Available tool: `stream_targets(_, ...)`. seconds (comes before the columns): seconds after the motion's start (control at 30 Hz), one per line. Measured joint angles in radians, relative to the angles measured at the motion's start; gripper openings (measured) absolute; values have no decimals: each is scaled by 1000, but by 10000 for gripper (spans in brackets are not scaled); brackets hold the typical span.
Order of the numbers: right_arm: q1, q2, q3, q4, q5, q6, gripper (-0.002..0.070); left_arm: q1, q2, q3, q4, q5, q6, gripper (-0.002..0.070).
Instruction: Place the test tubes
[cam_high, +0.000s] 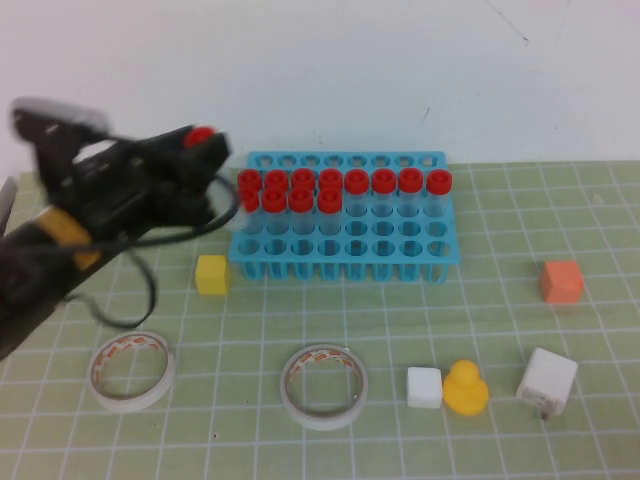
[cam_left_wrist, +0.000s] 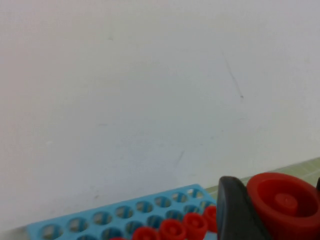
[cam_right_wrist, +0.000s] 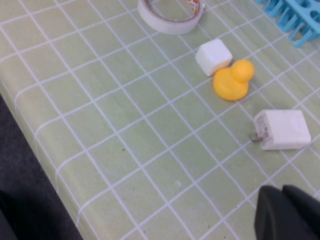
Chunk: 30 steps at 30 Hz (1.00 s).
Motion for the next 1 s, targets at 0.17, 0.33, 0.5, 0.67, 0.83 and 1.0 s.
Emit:
stream_targets(0.17, 0, 0, 0, 0, 0, 0, -1, -117, 157, -216, 45, 55, -55, 267)
stream_targets(0.33, 0, 0, 0, 0, 0, 0, -1, -228, 255, -373, 51, 147, -32, 267)
stream_targets(0.5, 0, 0, 0, 0, 0, 0, -1, -294, 371, -502, 58, 185, 32, 267)
stream_targets(0.67, 0, 0, 0, 0, 0, 0, -1, -299, 470, -586, 49, 199, 62, 267)
stream_targets(0.83, 0, 0, 0, 0, 2, 0, -1, -299, 523, -610, -8, 234, 97, 267)
stream_targets(1.0, 0, 0, 0, 0, 2, 0, -1, -299, 548, -612, -61, 238, 180, 267)
